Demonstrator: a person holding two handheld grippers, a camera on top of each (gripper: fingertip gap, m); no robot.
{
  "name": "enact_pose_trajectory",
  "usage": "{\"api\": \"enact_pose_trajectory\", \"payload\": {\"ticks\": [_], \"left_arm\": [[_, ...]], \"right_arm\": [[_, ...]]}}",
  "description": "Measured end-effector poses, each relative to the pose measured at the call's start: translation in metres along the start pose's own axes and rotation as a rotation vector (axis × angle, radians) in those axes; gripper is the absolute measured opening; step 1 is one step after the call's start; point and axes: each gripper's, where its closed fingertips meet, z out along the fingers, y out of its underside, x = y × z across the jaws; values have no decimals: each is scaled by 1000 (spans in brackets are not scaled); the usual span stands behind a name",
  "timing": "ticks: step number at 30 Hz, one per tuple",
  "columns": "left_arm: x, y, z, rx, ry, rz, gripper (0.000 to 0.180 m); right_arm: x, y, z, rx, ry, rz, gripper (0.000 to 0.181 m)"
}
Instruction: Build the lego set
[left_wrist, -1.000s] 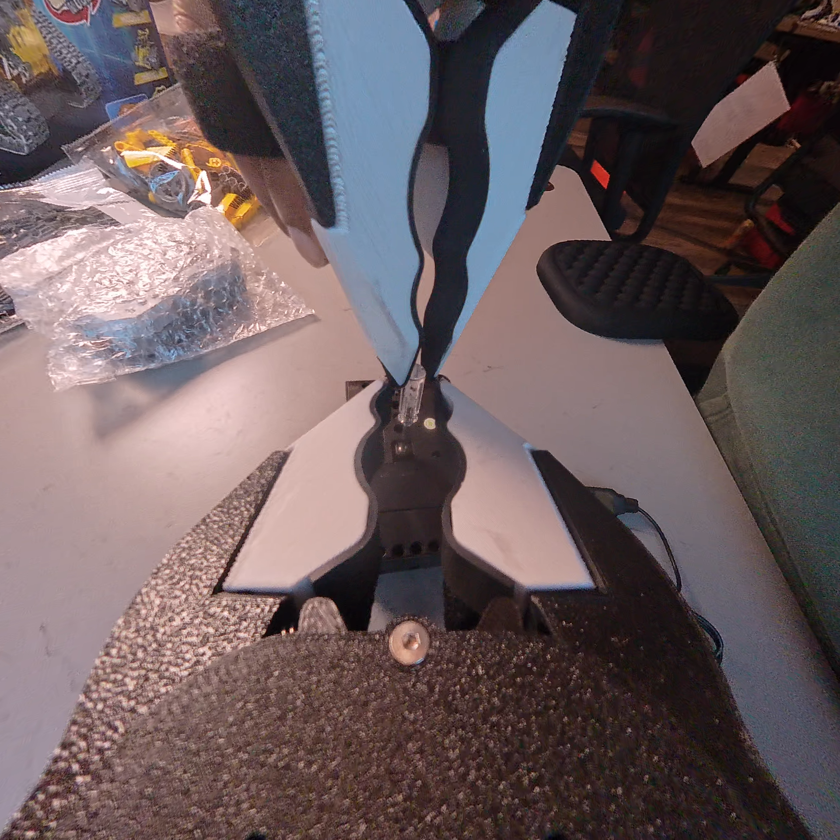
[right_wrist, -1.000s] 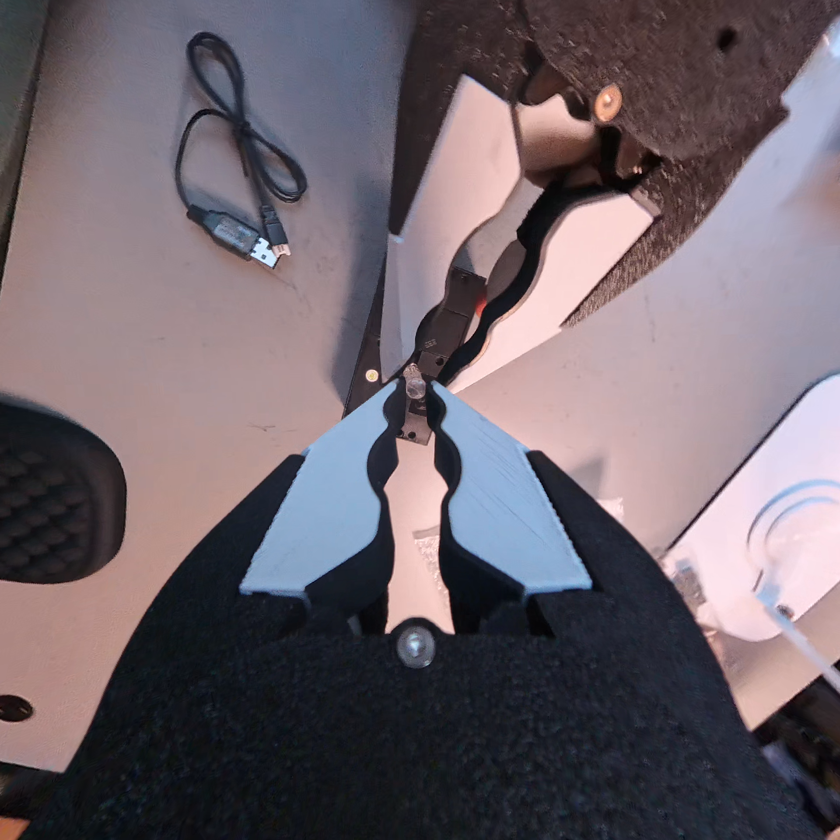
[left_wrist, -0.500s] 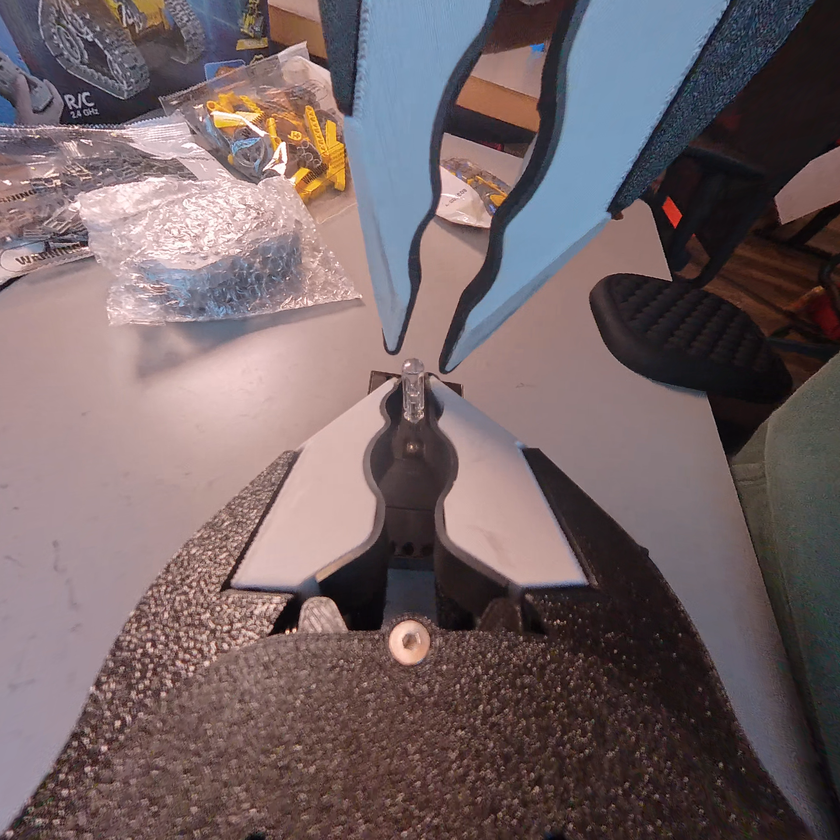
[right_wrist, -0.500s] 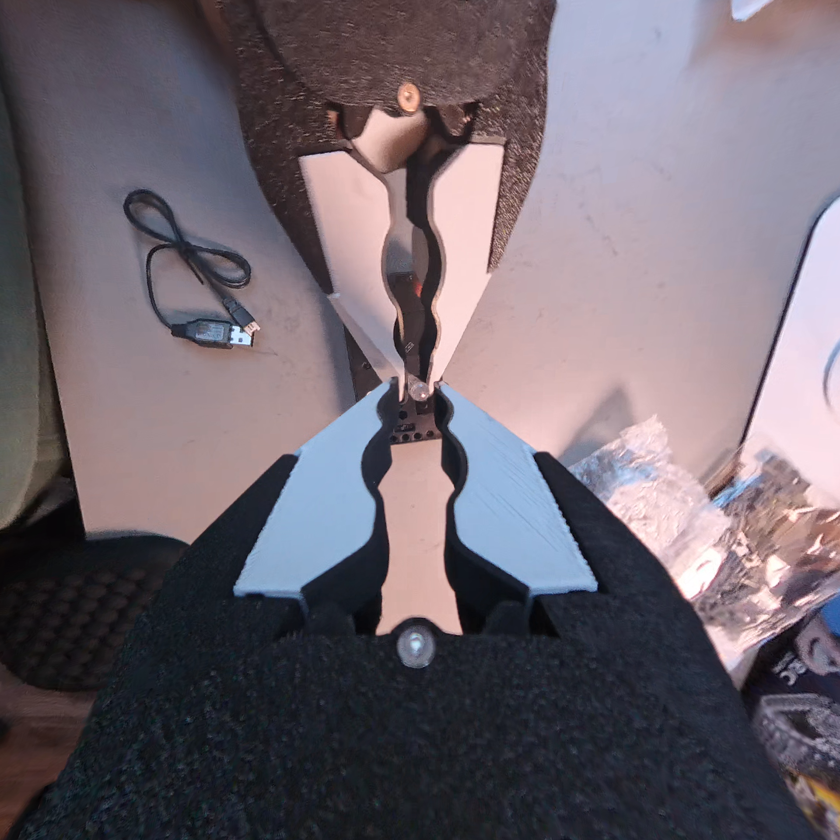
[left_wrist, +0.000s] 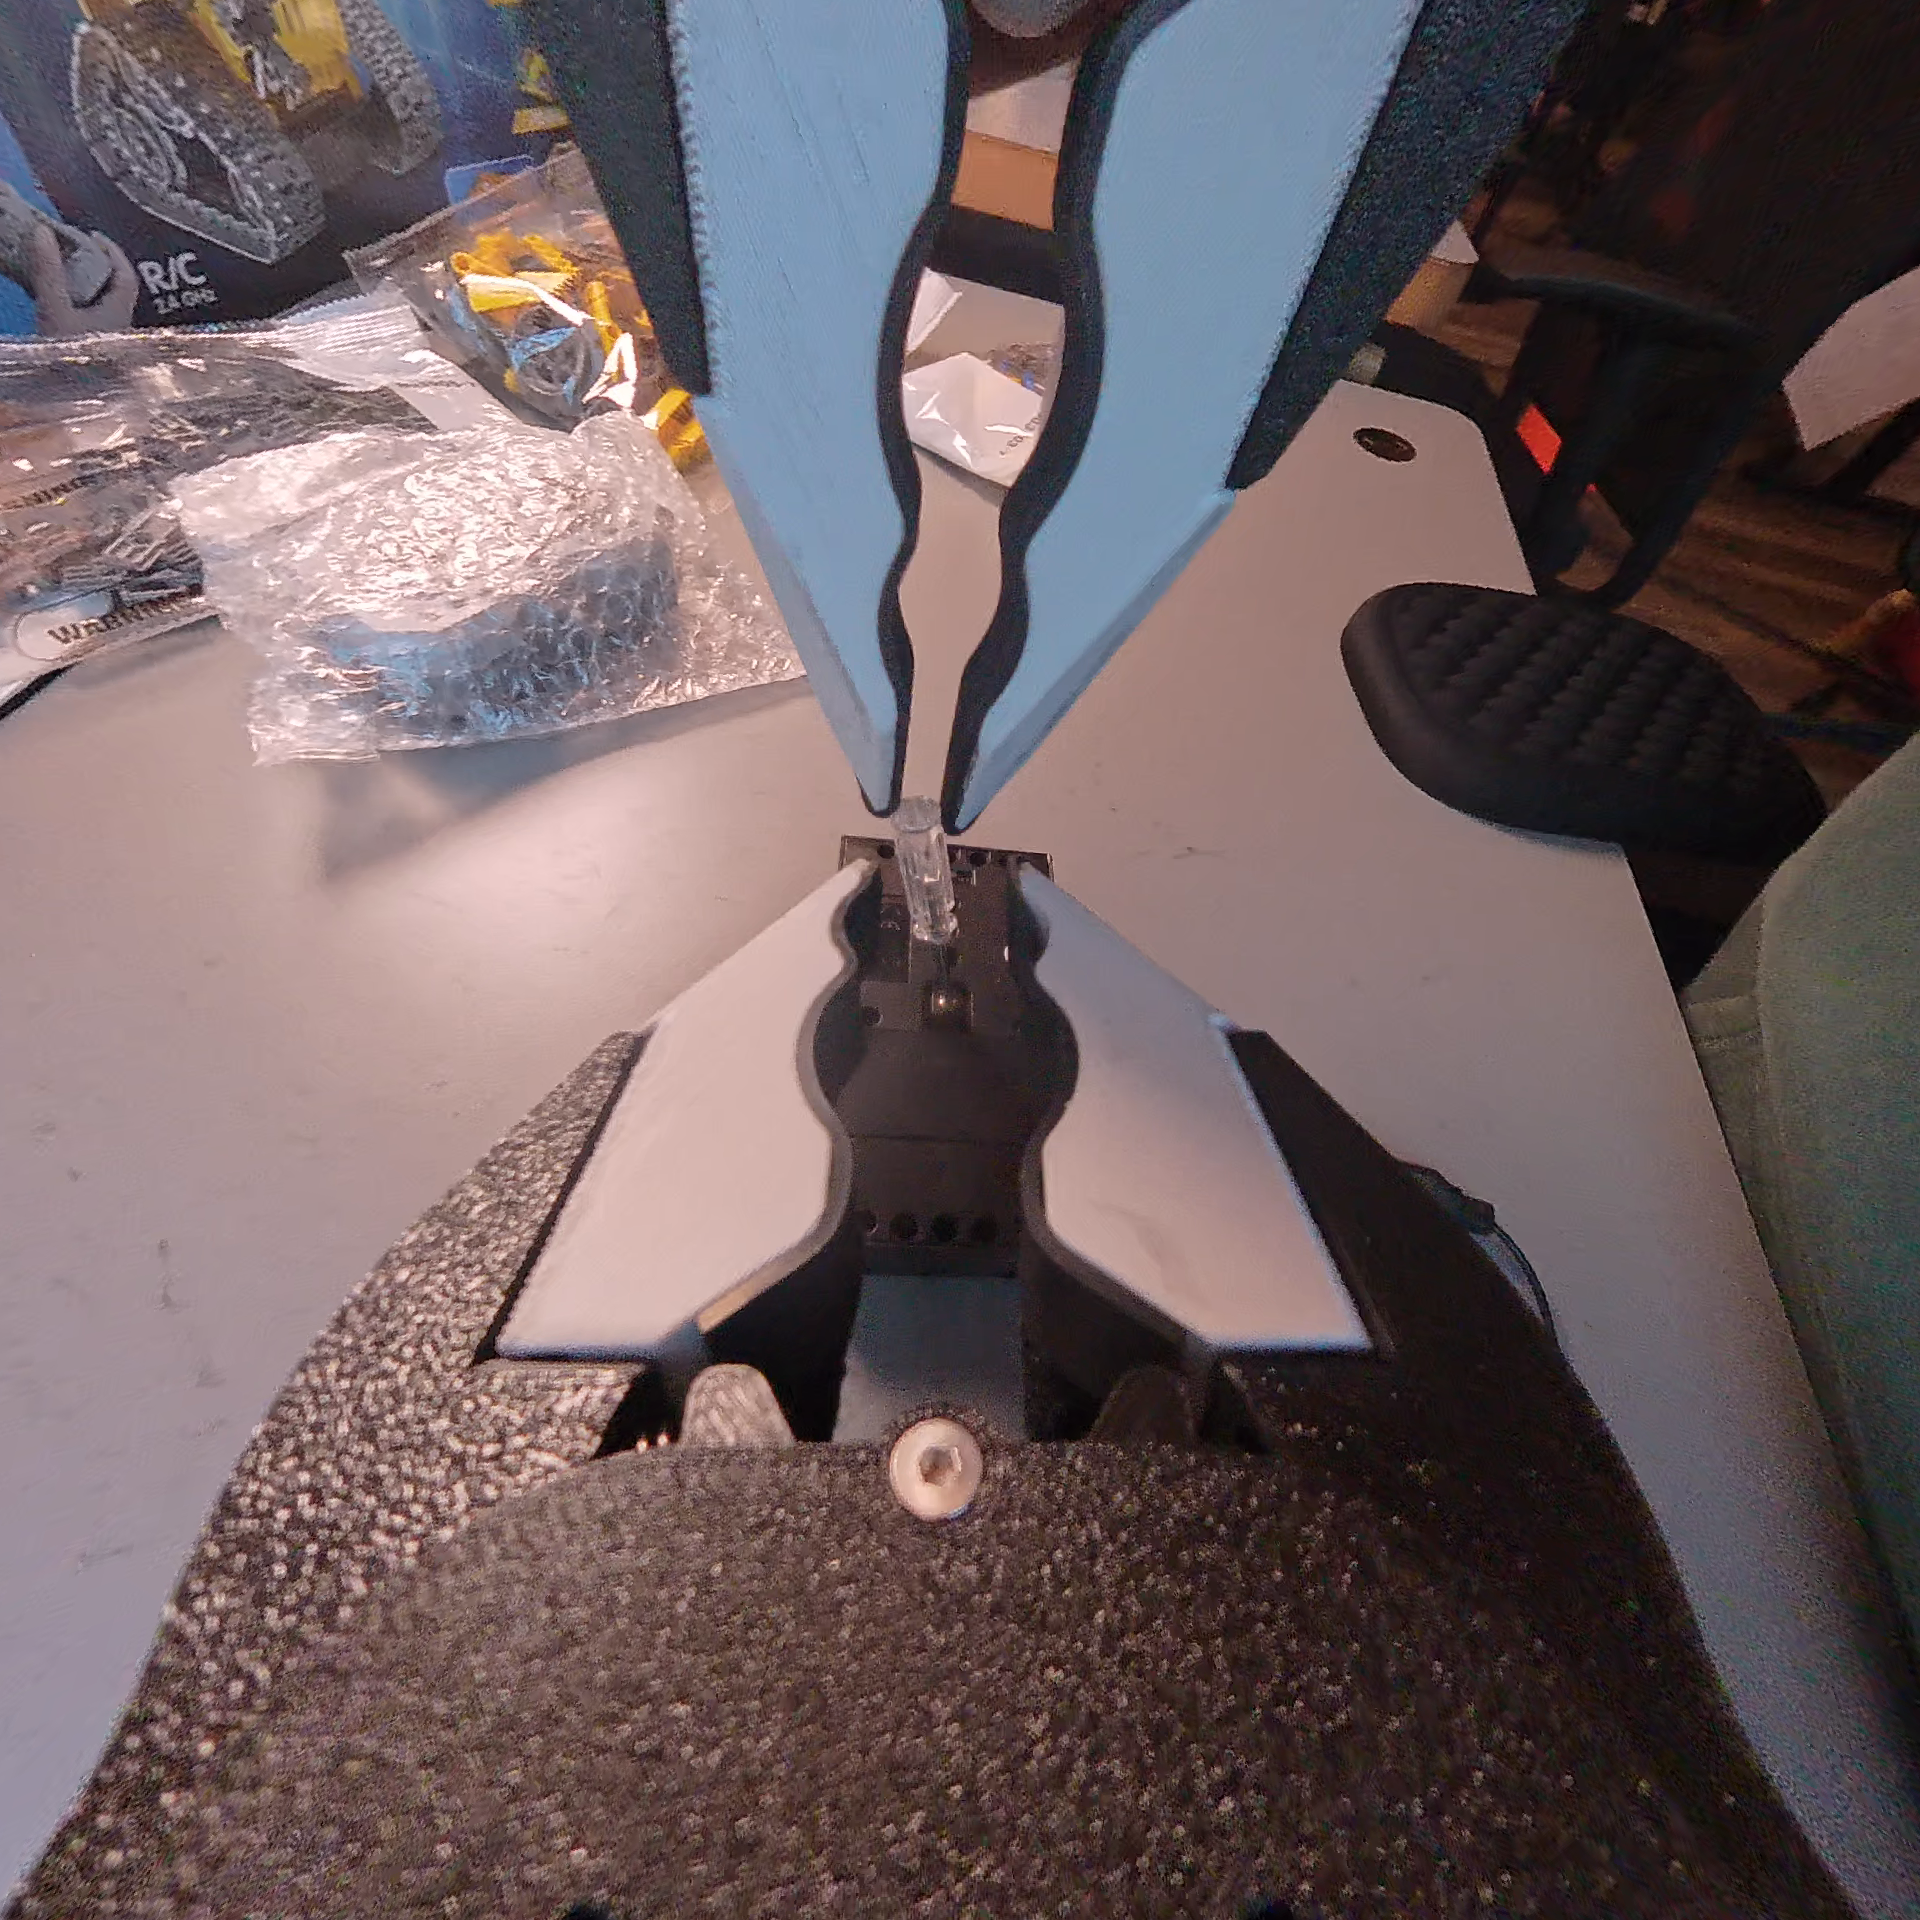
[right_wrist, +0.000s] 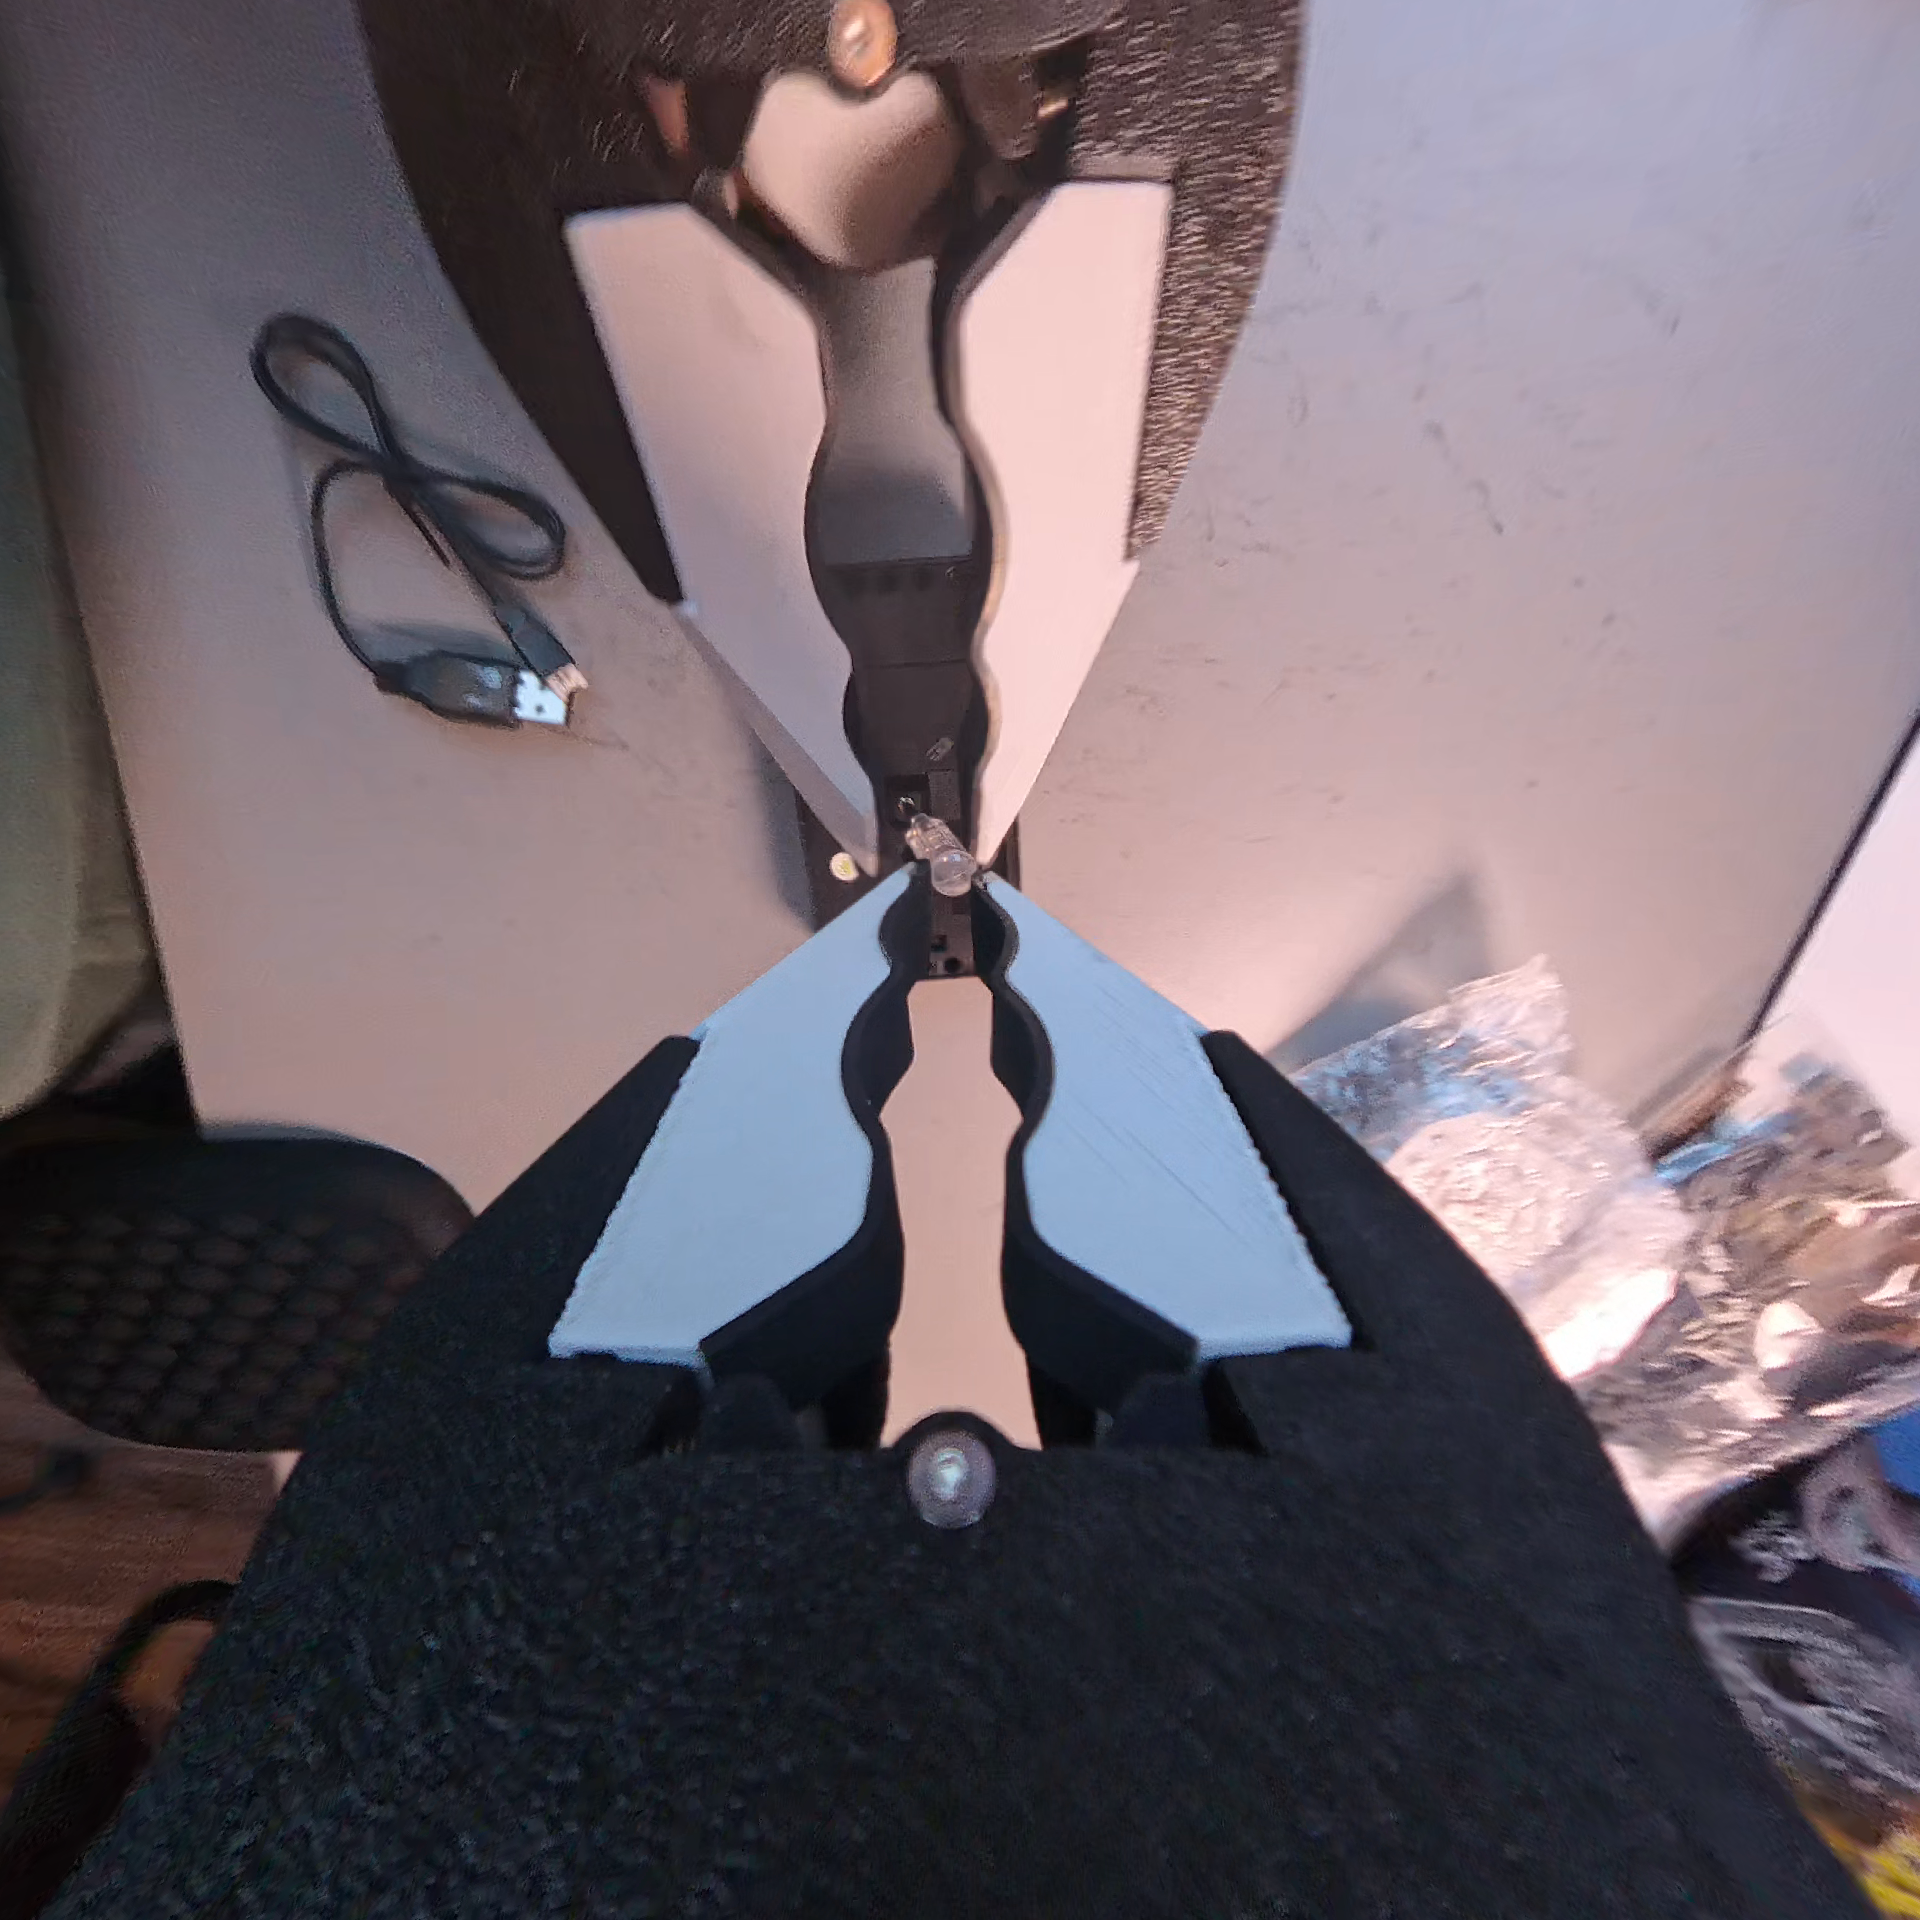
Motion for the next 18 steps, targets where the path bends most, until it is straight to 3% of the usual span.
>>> {"api": "enact_pose_trajectory", "payload": {"ticks": [6,9,13,16,18], "left_arm": [[9,2,-1,-8,98,115,23],[6,4,3,-19,71,130,8],[2,4,2,-13,35,87,8],[1,4,3,-16,-17,78,8],[0,4,3,-20,-48,76,8]], "right_arm": [[-2,0,-1,-14,81,-485,5],[-6,-3,-1,-9,103,-609,5],[-5,-5,0,4,103,-406,7],[-13,-4,3,19,11,-124,29],[-12,-6,2,46,-7,9,24]]}}
